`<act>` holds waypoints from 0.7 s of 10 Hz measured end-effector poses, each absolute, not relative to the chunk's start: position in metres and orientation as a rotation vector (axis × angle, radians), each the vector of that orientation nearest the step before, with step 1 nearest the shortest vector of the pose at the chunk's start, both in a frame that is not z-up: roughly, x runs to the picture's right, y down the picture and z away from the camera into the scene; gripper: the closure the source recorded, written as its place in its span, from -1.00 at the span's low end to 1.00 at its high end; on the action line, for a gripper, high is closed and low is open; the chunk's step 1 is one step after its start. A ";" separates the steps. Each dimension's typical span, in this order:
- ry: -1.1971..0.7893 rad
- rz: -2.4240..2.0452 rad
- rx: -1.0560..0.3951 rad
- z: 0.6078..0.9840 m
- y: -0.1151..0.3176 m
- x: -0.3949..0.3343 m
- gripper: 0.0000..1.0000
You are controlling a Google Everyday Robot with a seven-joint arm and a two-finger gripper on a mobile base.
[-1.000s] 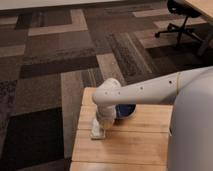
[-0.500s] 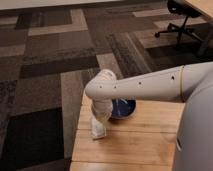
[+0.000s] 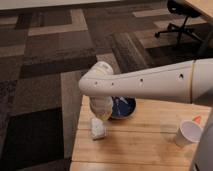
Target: Wipe the white sponge on the table
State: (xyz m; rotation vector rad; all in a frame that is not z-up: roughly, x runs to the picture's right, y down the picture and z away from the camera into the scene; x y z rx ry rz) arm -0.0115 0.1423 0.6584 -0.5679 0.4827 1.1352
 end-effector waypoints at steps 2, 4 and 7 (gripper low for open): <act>0.496 1.163 -0.566 0.655 0.145 -0.007 1.00; 0.500 1.187 -0.571 0.656 0.152 -0.005 0.96; 0.499 1.185 -0.571 0.656 0.152 -0.006 0.37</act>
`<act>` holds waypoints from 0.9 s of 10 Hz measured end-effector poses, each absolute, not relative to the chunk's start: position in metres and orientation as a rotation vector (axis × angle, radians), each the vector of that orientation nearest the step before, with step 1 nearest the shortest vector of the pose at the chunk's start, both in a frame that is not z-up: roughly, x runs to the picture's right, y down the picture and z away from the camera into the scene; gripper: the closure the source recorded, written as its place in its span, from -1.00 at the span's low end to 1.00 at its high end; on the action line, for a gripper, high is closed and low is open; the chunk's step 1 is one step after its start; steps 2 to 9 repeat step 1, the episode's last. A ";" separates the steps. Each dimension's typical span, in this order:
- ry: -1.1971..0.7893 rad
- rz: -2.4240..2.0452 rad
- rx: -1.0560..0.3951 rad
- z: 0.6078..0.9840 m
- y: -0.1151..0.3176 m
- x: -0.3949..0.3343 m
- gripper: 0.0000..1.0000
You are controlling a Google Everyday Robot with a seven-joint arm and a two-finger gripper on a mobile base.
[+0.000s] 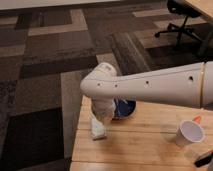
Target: Wipe the white sponge on the table
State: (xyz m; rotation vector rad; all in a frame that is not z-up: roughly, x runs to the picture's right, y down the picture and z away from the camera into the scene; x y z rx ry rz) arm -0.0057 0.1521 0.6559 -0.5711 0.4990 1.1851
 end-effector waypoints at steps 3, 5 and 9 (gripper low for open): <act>0.499 1.185 -0.571 0.656 0.152 -0.006 0.05; 0.499 1.185 -0.571 0.656 0.152 -0.006 0.05; 0.499 1.185 -0.571 0.656 0.152 -0.006 0.05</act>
